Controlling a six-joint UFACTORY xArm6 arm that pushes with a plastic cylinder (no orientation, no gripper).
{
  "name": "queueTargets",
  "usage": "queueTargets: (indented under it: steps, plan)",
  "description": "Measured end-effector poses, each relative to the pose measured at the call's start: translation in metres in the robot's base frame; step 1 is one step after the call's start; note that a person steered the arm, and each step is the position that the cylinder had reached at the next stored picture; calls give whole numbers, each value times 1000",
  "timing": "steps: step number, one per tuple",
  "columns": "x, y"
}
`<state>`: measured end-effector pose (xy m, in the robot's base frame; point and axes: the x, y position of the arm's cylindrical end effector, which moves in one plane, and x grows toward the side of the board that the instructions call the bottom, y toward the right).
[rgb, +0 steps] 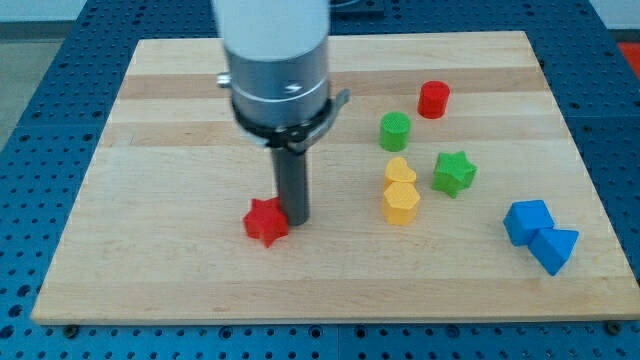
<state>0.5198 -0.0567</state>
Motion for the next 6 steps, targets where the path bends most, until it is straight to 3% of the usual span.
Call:
queueTargets:
  steps: [4, 5, 6]
  plan:
    - [55, -100]
    - [40, -66]
    - [-1, 17]
